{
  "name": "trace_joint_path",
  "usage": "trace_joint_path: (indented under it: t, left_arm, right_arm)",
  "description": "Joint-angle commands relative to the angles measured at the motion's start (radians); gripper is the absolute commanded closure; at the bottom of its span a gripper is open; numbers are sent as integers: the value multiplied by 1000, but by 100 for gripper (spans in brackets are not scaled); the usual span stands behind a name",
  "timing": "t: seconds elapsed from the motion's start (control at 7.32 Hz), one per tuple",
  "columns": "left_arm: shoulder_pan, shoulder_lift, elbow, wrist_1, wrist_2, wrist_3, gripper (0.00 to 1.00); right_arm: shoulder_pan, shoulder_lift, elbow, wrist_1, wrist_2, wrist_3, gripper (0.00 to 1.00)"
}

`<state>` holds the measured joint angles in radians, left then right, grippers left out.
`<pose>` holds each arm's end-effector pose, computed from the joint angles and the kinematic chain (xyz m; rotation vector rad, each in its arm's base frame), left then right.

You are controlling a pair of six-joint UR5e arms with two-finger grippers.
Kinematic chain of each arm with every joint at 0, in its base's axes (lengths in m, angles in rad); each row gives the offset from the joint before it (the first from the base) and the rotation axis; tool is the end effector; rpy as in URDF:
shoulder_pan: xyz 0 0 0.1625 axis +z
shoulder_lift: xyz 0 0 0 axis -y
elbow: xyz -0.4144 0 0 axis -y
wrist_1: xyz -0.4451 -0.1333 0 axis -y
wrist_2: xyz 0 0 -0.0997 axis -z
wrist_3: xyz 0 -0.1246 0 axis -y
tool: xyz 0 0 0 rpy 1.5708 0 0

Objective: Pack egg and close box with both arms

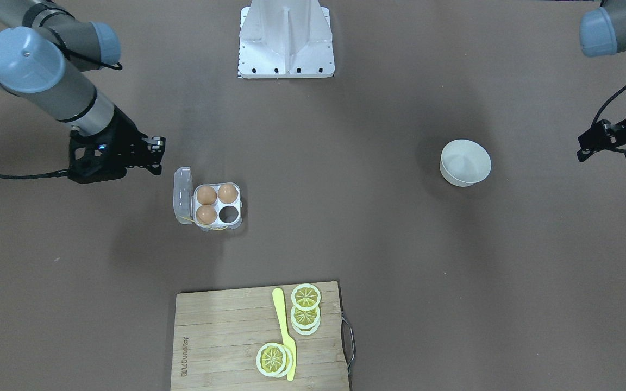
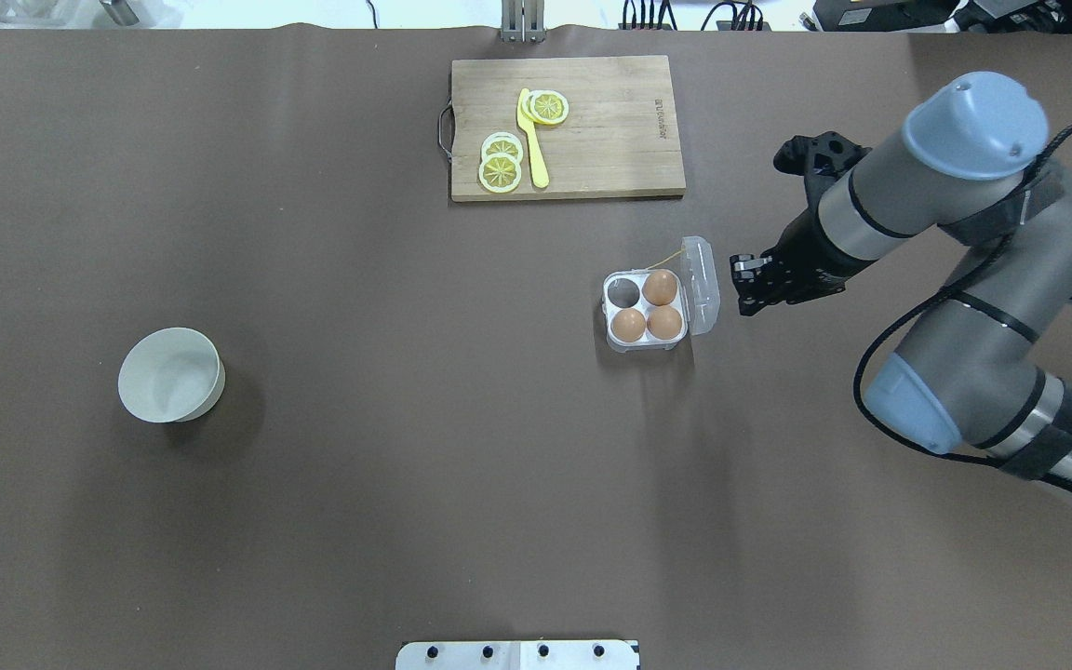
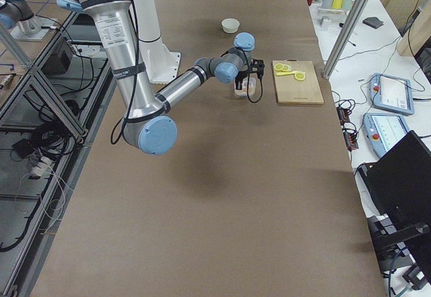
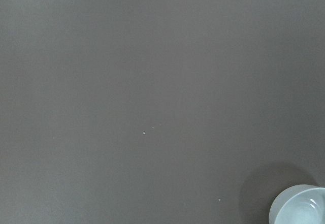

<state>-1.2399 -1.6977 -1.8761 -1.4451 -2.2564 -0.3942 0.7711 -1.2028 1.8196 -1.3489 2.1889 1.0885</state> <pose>0.1372 -0.5669 0.4490 0.0340 0.7400 0.0447 -0.4267 -0.4998 0.2854 0.0051 -0.9947 0.0055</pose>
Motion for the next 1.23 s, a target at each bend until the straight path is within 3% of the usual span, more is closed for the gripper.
trace_joint_path:
  t: [0.0,0.41,0.68,0.96,1.09]
  left_arm:
    - [-3,-2,2,2,-2,0,2]
    - [-1,-5,5,6,-2,0,2]
    - [-3,-2,0,5,0,0,2]
    - [-3,-3,-1,2,3,0,2]
    - [-7,-3,-3,2,3,0,2]
  right_arm:
    - [-67,78,-9,-9,-61,102,100]
    - [-69,143,0,-13,-51,172,100]
    - [46,126,0,-65,20,124,100]
    - [191,57,-6,-131,113,-133,100]
    - [265,16,-9,-201,115,-317,100]
